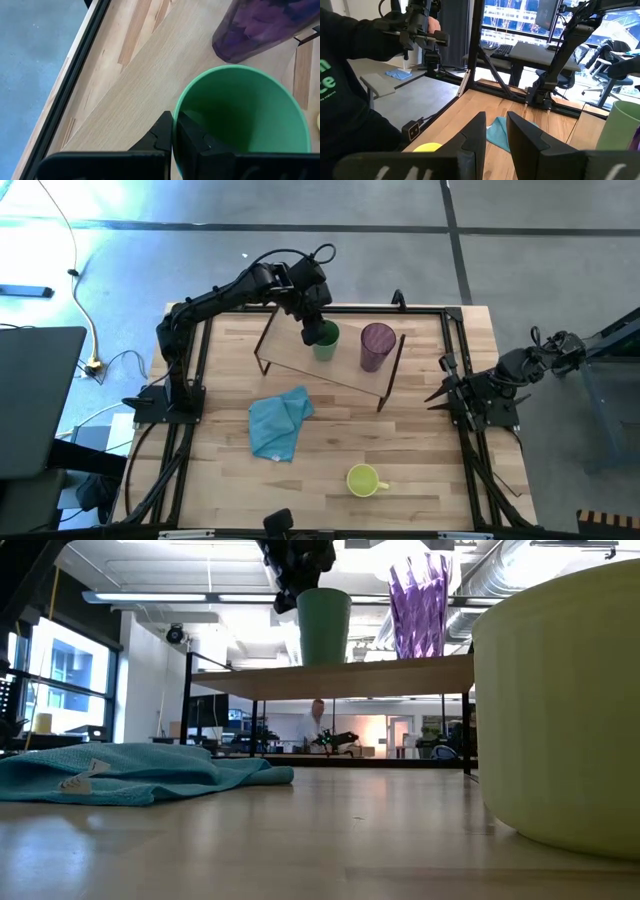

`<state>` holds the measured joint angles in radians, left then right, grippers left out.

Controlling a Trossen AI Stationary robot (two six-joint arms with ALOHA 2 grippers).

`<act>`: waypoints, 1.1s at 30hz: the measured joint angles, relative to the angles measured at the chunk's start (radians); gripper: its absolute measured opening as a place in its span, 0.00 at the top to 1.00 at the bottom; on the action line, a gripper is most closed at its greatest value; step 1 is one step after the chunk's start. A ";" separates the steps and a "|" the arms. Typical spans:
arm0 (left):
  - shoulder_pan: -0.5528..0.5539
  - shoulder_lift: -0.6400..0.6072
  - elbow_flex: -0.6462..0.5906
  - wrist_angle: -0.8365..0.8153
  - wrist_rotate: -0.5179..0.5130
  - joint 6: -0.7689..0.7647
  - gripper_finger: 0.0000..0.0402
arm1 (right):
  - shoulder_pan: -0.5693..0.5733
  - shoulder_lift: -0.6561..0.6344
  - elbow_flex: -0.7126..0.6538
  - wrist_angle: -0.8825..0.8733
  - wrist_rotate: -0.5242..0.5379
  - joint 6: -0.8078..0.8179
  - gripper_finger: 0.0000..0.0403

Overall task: Stack small to large cups/mugs on shelf
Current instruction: Put the green cup on the shelf

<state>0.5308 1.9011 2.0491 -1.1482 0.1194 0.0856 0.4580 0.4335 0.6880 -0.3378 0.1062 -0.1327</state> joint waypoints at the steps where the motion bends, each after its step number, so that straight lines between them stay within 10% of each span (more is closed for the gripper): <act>1: 0.000 0.000 0.000 0.000 0.000 0.000 1.00 | 0.000 0.000 0.000 0.000 0.000 -0.002 0.83; 33: 0.000 0.002 -0.001 -0.001 0.018 -0.003 0.90 | 0.000 0.000 0.000 -0.002 0.000 0.002 0.83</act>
<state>0.5308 1.9030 2.0480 -1.1492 0.1371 0.0822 0.4580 0.4335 0.6880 -0.3397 0.1059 -0.1310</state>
